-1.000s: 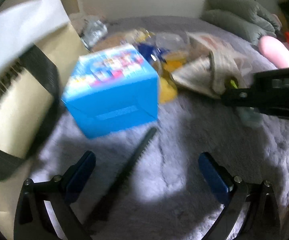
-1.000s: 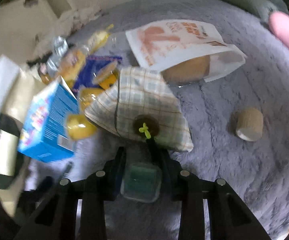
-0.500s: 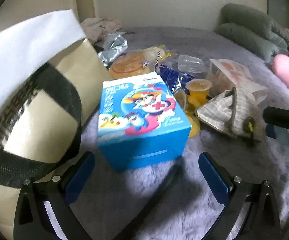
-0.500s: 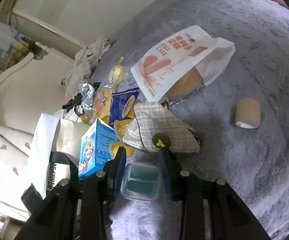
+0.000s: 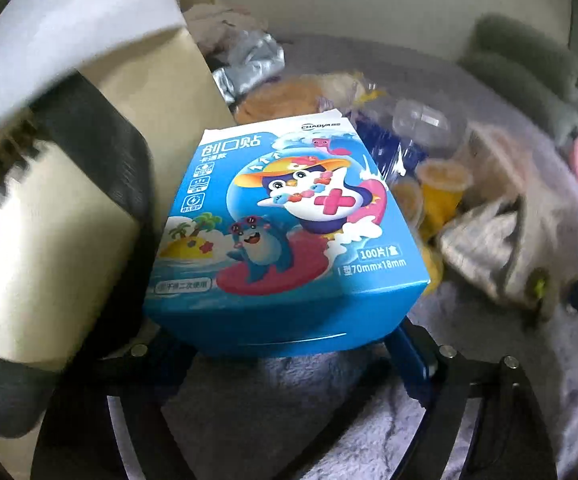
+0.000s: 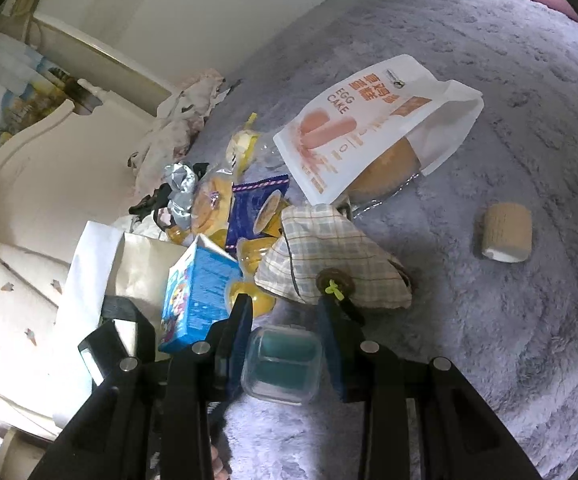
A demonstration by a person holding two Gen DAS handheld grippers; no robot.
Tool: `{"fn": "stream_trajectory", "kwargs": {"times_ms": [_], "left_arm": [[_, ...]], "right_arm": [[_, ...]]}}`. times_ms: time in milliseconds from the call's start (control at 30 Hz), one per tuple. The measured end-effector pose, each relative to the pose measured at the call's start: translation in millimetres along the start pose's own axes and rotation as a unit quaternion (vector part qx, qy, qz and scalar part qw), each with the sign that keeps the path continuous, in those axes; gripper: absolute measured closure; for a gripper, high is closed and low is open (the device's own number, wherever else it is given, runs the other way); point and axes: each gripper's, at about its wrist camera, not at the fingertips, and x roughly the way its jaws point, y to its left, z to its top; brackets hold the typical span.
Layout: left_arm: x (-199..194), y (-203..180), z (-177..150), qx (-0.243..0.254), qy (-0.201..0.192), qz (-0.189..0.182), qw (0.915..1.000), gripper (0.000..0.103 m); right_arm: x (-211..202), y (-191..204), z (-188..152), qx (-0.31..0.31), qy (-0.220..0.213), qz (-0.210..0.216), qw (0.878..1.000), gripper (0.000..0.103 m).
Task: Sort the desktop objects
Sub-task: 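Grasp the blue bandage box with the left tool and lift it while the right tool holds the teal case, then carry box and teal case over the white paper bag and release both inside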
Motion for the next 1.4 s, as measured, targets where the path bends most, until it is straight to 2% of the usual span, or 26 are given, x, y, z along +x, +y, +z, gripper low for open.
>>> {"fn": "stream_trajectory", "kwargs": {"times_ms": [167, 367, 567, 600, 733, 867, 1000, 1133, 1233, 1300, 1400], "left_arm": [[-40.5, -18.3, 7.4, 0.023, -0.064, -0.017, 0.9975, 0.018], [-103.6, -43.3, 24.1, 0.06, -0.142, -0.05, 0.9868, 0.018], [-152.1, -40.1, 41.4, 0.039, -0.169, -0.115, 0.9781, 0.018], [-161.9, -39.0, 41.5, 0.038, -0.178, -0.116, 0.9764, 0.018], [-195.9, -31.2, 43.4, 0.038, -0.21, -0.081, 0.9735, 0.018], [-207.6, 3.1, 53.4, 0.011, -0.215, -0.01, 0.9765, 0.018], [-200.6, 49.6, 66.6, -0.007, -0.175, 0.047, 0.9834, 0.018], [-179.3, 96.3, 68.9, -0.017, -0.103, 0.074, 0.9918, 0.018], [-162.2, 112.9, 64.0, -0.017, -0.066, 0.094, 0.9932, 0.018], [-158.0, 129.4, 55.7, -0.025, -0.063, 0.108, 0.9918, 0.017], [-154.8, 145.5, 46.3, -0.041, -0.08, 0.116, 0.9892, 0.016]], "right_arm": [[-2.1, 3.0, 0.1, 0.001, -0.011, 0.005, 1.0, 0.072], [-21.6, 10.4, 0.2, -0.015, -0.046, 0.013, 0.999, 0.072], [-47.9, 24.1, 2.8, -0.028, -0.08, 0.032, 0.996, 0.072], [-53.6, 29.6, 3.2, -0.034, -0.088, 0.037, 0.995, 0.072], [-72.5, 59.4, 4.1, -0.076, -0.112, 0.044, 0.99, 0.072], [-78.8, 106.3, 4.1, -0.123, -0.111, 0.082, 0.983, 0.072], [-63.9, 155.2, 3.0, -0.161, -0.087, 0.124, 0.975, 0.072], [-29.7, 207.1, -2.8, -0.204, -0.062, 0.137, 0.967, 0.072], [2.1, 242.4, -9.2, -0.22, -0.034, 0.15, 0.963, 0.072], [24.3, 263.1, -12.9, -0.224, -0.015, 0.156, 0.962, 0.072], [40.4, 279.3, -20.7, -0.233, -0.005, 0.16, 0.959, 0.072]]}}
